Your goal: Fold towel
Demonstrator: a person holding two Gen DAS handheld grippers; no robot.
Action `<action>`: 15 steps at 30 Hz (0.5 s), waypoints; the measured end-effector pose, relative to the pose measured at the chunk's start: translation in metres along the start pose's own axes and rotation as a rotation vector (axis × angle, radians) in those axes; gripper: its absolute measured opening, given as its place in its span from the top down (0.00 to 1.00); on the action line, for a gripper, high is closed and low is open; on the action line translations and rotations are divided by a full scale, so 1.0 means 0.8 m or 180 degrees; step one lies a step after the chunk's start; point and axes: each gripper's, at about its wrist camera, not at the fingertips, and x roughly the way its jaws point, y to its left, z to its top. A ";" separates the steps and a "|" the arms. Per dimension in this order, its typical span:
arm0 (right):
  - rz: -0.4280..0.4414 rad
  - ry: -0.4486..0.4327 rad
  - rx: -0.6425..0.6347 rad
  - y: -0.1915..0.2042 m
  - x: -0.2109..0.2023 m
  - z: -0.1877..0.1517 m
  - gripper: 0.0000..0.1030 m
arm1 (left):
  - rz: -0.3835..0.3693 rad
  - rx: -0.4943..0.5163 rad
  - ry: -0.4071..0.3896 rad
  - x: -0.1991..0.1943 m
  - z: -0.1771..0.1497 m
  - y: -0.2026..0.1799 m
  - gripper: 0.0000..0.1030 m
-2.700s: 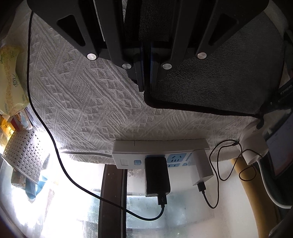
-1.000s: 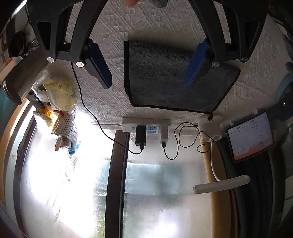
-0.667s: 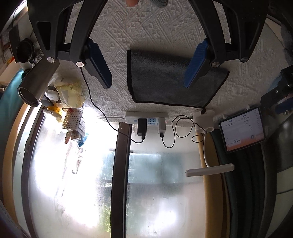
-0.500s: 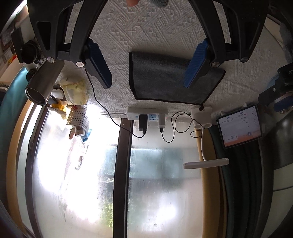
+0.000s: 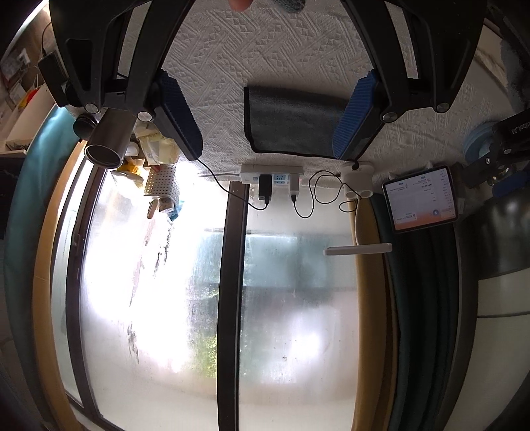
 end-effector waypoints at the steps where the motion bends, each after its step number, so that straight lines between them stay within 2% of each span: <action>1: -0.0005 -0.0031 -0.0001 -0.001 -0.007 0.002 0.19 | 0.0001 0.0013 -0.0022 -0.006 0.003 -0.002 0.10; 15: -0.0054 -0.0527 0.0013 -0.004 -0.089 0.028 0.19 | -0.0068 0.0135 -0.0471 -0.072 0.029 -0.018 0.10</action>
